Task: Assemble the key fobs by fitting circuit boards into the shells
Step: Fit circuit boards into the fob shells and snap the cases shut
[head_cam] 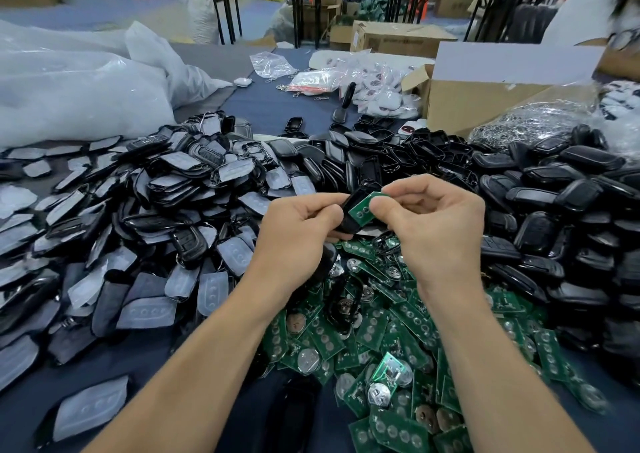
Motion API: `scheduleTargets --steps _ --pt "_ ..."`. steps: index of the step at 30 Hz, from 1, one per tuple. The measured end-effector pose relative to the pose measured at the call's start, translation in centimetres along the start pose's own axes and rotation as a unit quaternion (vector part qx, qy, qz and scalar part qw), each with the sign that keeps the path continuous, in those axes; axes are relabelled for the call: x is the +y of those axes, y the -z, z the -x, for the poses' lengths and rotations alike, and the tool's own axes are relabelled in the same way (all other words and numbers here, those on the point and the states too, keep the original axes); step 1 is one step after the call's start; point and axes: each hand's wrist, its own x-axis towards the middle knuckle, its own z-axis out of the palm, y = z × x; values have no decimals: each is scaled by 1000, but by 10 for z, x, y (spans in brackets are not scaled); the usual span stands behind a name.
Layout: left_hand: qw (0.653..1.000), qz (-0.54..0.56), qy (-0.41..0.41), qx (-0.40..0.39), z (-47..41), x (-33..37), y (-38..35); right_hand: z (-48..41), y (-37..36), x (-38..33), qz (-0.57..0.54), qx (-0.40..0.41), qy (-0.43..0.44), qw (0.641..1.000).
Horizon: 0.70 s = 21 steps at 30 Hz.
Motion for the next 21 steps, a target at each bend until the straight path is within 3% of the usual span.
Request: scheduleTargets --steps 4,7,9,13,15,17,19,21 --pt "999 38 16 -13 -2 0 2 0 -1 1 14 8 5 1000" --pt "1000 -30 -4 6 -2 -2 5 -3 0 1 -62 4 -41 997" --pt "998 -65 -23 12 0 0 7 -5 3 1 -69 -43 -78 994" --pt "999 19 -29 27 -1 5 9 -5 9 -3 -21 -176 -125 976" --pt "996 86 -2 12 -2 7 10 -2 5 -4 -66 -221 -168 958" --pt "987 149 13 -52 -2 8 13 1 -1 -7 -134 -216 -215 943" --pt "978 174 -16 -116 -1 8 14 2 -5 -9 -229 -187 -270 917" --pt "972 189 -43 -133 0 7 14 2 -5 -10 -296 -183 -310 885"
